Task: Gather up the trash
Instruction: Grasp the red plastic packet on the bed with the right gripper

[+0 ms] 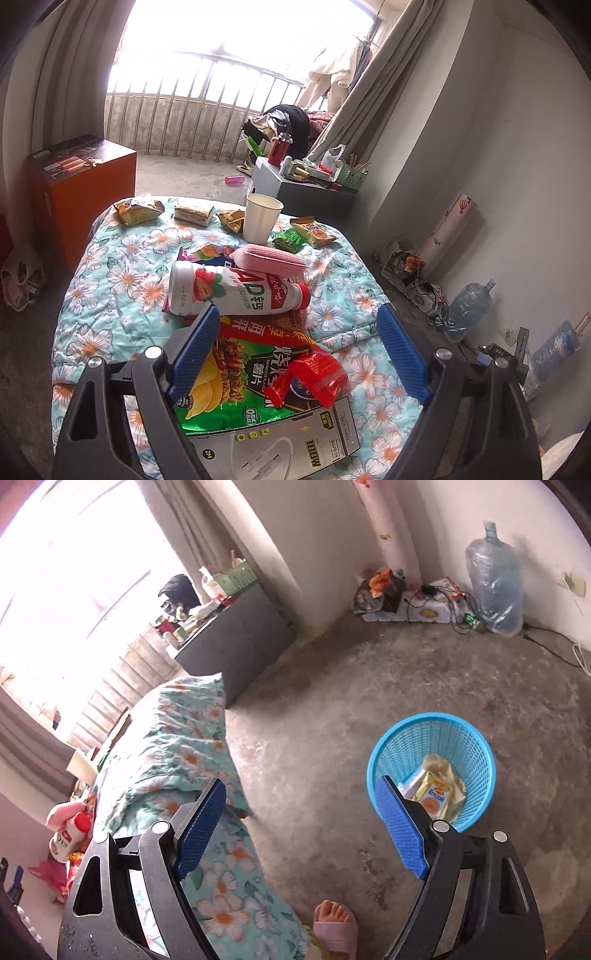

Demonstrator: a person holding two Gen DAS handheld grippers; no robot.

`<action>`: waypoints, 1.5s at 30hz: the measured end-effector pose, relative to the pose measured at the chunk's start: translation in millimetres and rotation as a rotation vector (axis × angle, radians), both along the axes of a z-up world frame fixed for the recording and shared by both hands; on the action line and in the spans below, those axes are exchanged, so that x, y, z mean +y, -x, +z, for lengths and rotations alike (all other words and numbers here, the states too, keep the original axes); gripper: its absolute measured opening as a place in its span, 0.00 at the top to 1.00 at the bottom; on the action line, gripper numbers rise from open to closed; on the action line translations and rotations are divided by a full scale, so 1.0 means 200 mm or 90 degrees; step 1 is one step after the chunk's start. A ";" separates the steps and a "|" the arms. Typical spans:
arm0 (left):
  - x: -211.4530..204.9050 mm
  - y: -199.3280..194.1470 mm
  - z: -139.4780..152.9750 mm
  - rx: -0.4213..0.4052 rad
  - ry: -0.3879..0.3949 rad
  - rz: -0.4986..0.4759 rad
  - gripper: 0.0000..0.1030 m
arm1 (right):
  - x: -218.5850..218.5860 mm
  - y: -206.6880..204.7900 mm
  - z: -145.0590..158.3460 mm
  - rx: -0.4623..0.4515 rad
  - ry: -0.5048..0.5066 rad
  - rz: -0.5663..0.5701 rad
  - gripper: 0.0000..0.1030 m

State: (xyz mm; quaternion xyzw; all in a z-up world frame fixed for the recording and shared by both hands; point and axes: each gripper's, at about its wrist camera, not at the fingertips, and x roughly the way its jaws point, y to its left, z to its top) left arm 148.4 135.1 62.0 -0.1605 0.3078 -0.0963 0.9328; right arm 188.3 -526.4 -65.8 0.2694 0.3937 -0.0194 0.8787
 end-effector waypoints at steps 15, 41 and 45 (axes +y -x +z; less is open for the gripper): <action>-0.01 0.09 -0.21 0.033 0.001 -0.029 0.18 | 1.08 -0.08 0.05 0.070 -0.320 0.309 0.23; -0.02 0.06 -0.46 0.059 -0.013 -0.093 0.18 | 1.55 -0.24 -0.33 0.268 -0.571 0.209 0.55; -0.01 0.05 -0.45 0.054 -0.008 -0.090 0.18 | 1.53 -0.19 -0.35 0.264 -0.603 0.189 0.64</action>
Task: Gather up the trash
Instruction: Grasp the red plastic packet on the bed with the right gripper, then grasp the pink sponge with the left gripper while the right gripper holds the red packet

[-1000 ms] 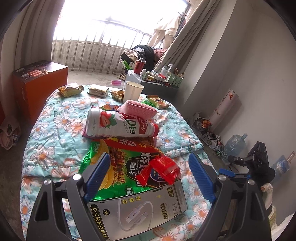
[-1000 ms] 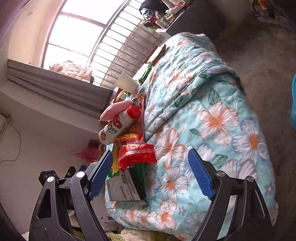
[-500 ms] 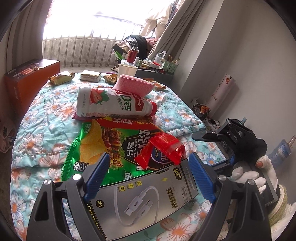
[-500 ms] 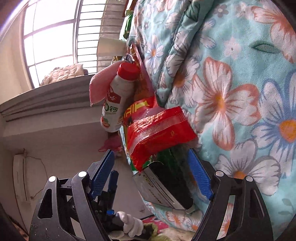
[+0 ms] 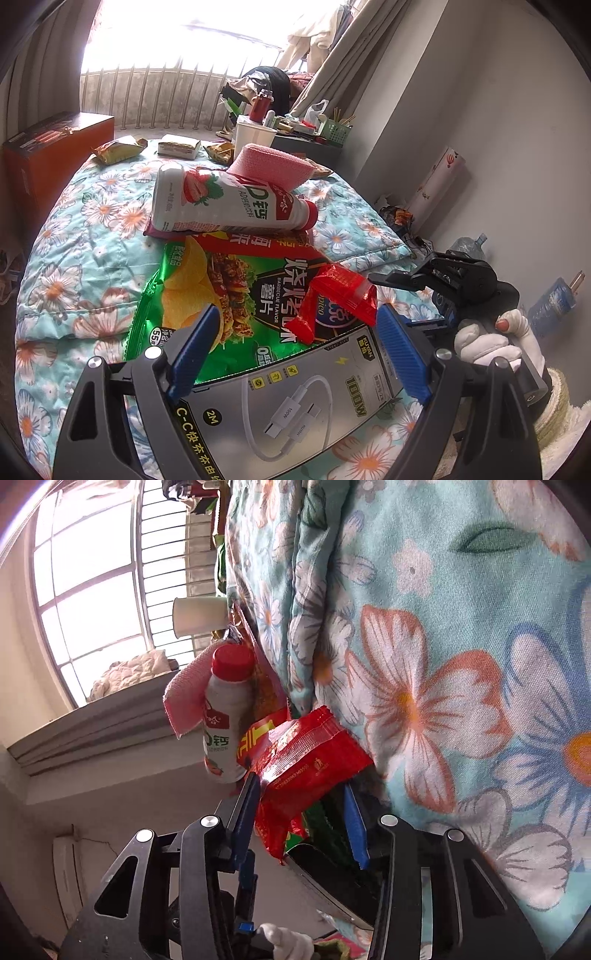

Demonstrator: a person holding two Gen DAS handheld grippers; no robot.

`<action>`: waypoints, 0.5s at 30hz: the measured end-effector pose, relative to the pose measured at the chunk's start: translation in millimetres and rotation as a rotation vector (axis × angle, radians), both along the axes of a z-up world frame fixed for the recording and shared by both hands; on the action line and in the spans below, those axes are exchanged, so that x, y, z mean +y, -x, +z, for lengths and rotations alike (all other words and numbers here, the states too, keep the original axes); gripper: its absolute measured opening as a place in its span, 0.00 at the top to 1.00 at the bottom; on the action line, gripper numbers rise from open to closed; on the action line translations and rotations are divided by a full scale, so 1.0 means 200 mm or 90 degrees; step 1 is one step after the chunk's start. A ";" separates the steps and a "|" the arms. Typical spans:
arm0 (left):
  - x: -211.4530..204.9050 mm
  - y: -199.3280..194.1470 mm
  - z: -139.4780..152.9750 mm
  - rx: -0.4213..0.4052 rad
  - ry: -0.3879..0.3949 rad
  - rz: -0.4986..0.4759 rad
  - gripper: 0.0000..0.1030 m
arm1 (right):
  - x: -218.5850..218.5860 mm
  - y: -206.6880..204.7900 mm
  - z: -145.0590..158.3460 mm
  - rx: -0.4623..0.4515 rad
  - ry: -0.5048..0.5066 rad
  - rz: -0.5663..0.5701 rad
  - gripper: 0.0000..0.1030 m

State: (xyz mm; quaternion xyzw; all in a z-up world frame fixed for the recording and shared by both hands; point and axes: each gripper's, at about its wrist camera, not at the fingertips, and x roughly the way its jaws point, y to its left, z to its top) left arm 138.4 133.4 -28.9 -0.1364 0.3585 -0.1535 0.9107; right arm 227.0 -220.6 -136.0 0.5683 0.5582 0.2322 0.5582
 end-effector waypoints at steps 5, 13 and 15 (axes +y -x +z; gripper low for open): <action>0.00 -0.02 0.03 -0.009 0.002 0.002 0.18 | -0.09 0.04 0.03 -0.004 -0.022 -0.021 0.71; -0.03 -0.08 0.11 -0.037 -0.016 0.001 0.18 | -0.18 0.07 0.00 -0.015 -0.048 -0.057 0.76; -0.04 -0.09 0.14 -0.049 -0.030 -0.002 0.18 | -0.24 0.09 -0.01 -0.019 -0.054 -0.067 0.77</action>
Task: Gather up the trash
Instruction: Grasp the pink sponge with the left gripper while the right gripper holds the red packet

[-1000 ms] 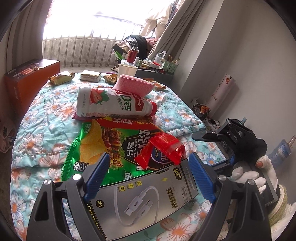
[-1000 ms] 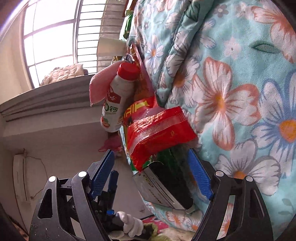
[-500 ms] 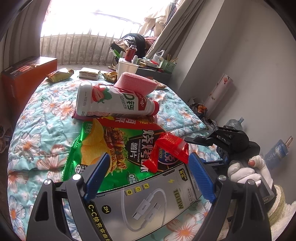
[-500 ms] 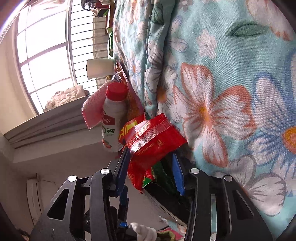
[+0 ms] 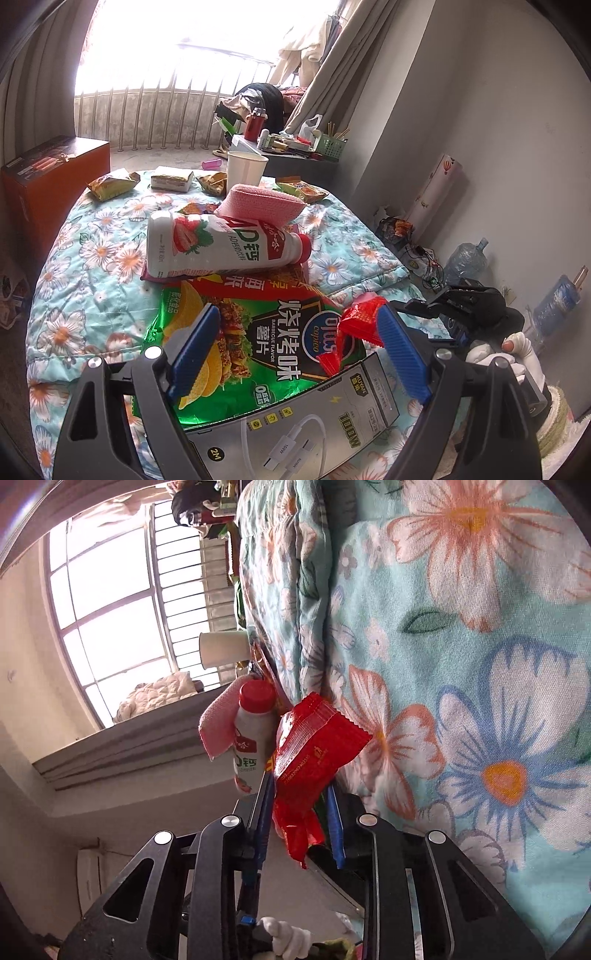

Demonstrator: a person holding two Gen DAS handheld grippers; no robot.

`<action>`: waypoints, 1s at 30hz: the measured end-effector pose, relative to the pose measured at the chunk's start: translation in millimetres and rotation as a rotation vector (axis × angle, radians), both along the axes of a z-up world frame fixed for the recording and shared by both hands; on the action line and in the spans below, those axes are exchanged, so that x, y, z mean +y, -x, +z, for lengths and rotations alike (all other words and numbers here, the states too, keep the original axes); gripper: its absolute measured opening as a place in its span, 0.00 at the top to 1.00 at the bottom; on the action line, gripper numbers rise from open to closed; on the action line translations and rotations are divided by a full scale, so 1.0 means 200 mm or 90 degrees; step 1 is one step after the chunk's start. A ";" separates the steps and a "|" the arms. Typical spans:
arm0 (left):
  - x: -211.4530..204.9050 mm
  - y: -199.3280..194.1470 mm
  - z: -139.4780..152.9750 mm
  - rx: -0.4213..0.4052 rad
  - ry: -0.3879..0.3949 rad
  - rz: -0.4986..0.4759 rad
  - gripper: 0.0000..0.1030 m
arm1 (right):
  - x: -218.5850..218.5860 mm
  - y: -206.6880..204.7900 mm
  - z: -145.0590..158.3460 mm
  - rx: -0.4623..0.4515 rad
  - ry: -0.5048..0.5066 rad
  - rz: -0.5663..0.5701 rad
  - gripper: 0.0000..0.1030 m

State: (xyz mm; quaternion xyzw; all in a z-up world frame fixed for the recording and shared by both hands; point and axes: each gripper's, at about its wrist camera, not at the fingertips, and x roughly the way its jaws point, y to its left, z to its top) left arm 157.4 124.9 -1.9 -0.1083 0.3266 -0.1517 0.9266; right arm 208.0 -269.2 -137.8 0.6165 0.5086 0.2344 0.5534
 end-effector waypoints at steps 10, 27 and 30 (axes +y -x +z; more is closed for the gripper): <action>-0.17 -0.27 0.18 -0.127 -0.226 -0.020 0.18 | -0.12 -0.01 0.08 -0.057 -0.010 -0.019 0.79; -0.38 -0.79 -0.15 -0.045 -0.581 -0.161 0.50 | -0.02 -0.17 0.08 -0.095 -0.010 0.013 0.78; -0.38 -0.78 -0.13 -0.052 -0.585 -0.164 0.62 | -0.03 -0.18 0.09 -0.097 -0.011 0.013 0.79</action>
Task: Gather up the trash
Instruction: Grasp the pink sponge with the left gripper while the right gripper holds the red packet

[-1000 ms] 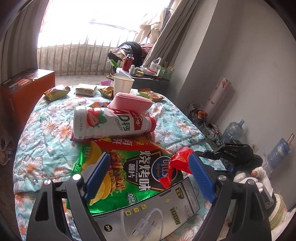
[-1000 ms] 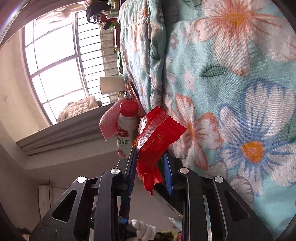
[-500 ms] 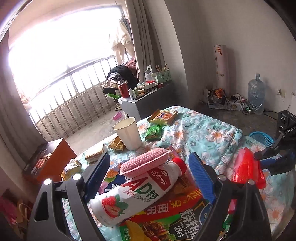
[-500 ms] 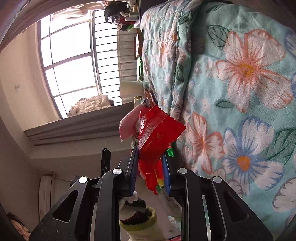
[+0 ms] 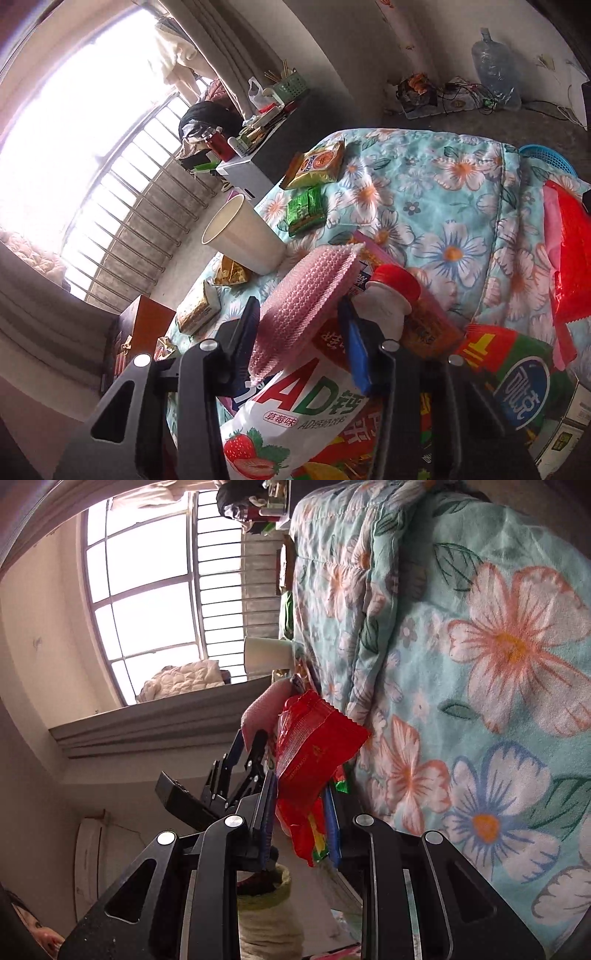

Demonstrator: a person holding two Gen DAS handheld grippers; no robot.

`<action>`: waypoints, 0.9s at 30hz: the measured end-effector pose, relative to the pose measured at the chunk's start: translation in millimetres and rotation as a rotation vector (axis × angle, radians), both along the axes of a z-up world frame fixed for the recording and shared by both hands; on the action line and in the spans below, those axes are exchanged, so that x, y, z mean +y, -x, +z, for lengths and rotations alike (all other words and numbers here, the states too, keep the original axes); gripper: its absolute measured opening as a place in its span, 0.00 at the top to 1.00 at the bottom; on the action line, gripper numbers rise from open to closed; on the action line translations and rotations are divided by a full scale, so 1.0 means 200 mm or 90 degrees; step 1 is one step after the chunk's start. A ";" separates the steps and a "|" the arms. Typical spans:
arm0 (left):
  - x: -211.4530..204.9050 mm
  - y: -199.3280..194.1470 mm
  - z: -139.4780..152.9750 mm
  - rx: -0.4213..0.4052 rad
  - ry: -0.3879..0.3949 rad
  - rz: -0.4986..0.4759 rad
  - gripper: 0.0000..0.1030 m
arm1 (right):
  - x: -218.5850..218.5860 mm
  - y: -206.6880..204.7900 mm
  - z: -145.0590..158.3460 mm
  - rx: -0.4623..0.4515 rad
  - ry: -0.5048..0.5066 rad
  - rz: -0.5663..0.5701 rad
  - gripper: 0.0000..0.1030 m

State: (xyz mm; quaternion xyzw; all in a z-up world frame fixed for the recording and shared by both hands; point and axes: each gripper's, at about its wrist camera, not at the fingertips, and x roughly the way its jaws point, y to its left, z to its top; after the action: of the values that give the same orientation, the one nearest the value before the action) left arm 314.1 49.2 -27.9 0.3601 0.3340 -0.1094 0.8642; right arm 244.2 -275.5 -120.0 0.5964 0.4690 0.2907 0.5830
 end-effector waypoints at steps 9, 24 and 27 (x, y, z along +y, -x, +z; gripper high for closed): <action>0.07 0.12 0.17 -0.071 0.024 0.027 0.73 | -0.03 0.03 0.06 -0.027 0.004 -0.005 0.79; -0.08 0.39 0.63 -0.026 0.351 -0.027 0.74 | -0.29 0.19 0.20 -0.102 0.017 -0.096 0.80; -0.27 0.40 0.63 0.008 0.377 -0.073 0.74 | -0.42 0.26 0.22 -0.112 0.035 -0.140 0.80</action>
State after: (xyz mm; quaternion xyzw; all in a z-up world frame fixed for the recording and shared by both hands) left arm 234.8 -4.1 97.9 0.1100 0.2721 -0.2527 0.9220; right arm 192.0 -359.0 -76.9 0.6002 0.3558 0.2635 0.6661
